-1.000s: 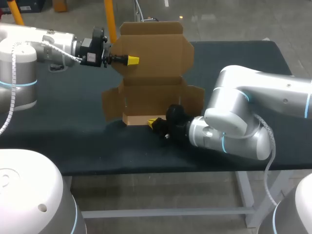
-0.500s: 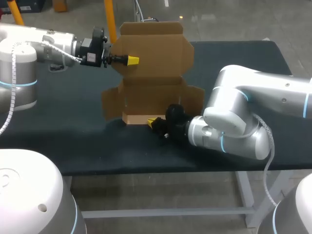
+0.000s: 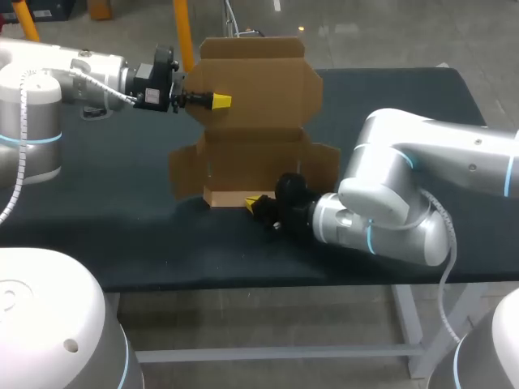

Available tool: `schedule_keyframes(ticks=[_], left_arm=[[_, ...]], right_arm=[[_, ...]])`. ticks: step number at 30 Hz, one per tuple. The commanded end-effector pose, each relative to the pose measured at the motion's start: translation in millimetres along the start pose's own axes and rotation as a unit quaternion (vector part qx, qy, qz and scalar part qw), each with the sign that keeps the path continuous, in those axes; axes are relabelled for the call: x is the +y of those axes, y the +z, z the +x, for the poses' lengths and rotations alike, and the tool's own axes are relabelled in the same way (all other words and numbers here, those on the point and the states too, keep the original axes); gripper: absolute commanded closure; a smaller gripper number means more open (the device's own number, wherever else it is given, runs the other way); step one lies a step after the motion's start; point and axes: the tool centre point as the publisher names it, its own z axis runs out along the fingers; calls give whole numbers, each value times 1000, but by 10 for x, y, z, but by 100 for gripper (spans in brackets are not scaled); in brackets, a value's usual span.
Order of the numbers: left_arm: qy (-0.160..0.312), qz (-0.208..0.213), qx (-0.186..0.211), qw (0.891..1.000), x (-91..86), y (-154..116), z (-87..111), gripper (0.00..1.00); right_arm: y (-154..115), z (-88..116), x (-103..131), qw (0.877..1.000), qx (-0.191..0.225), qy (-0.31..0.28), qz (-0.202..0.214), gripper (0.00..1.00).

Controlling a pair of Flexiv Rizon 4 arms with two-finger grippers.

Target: Assemble the packaging by folding the flat box into shape, placing the metal phone stand inside, and closing the box properly

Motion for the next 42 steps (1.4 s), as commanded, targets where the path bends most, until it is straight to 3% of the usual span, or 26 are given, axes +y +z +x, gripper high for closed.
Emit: schedule_keyframes(ticks=[1, 16, 42], left_arm=[[5, -5, -1, 1000, 20, 14, -1, 100], [35, -4, 13, 999, 223, -18, 127, 100], [67, -9, 16, 998, 426, 42, 395, 100]], right_arm=[[59, 12, -48, 999, -43, -1, -4, 100], [59, 12, -48, 999, -43, -1, -4, 100], [59, 12, -48, 999, -43, -1, -4, 100]])
